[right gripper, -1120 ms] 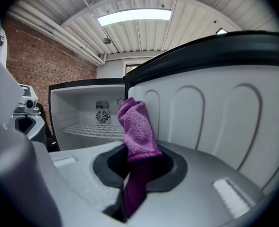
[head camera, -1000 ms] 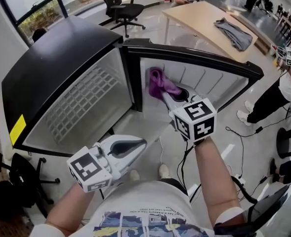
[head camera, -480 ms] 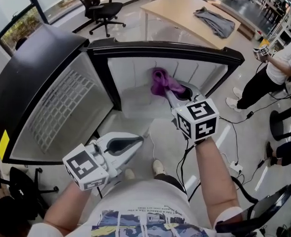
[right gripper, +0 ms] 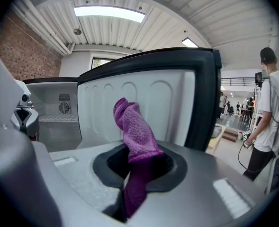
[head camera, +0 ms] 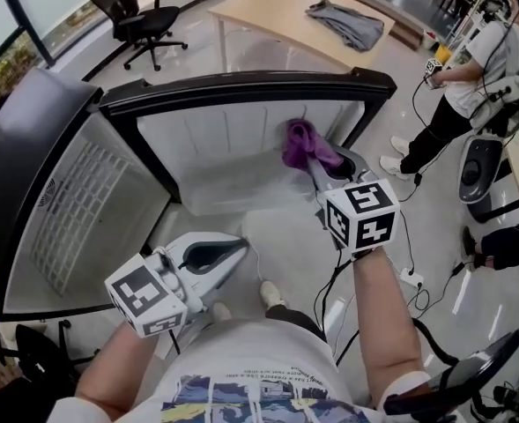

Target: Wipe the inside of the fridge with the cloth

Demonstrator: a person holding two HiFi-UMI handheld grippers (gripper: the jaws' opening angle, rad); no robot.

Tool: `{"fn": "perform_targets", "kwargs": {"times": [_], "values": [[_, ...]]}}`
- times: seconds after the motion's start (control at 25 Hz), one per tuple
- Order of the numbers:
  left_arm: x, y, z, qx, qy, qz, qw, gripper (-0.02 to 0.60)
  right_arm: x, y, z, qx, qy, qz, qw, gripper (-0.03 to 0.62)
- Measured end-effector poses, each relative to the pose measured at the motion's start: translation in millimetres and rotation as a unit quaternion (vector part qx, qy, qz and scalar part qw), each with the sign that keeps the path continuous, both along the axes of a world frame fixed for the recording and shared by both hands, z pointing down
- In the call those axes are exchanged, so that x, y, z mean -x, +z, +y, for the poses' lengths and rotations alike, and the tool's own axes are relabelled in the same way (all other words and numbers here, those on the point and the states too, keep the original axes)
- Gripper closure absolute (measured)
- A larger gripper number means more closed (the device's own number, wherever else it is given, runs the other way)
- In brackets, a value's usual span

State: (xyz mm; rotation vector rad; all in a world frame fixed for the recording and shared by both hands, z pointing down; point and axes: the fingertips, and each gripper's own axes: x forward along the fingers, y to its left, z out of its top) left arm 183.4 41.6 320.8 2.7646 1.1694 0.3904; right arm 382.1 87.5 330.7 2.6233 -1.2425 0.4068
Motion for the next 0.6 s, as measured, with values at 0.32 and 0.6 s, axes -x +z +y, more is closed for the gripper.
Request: {"fn": "perform_targets", "kwargs": {"times": [0.32, 0.6], "values": [[-7, 0, 14, 0.009, 0.023, 0.005, 0.9997, 0.577, -7, 1, 43, 0.003, 0.060, -0.002, 0.998, 0.539], [-8, -1, 14, 0.013, 0.024, 0.006, 0.9996, 0.577, -13, -1, 56, 0.009, 0.079, -0.001, 0.997, 0.539]]}}
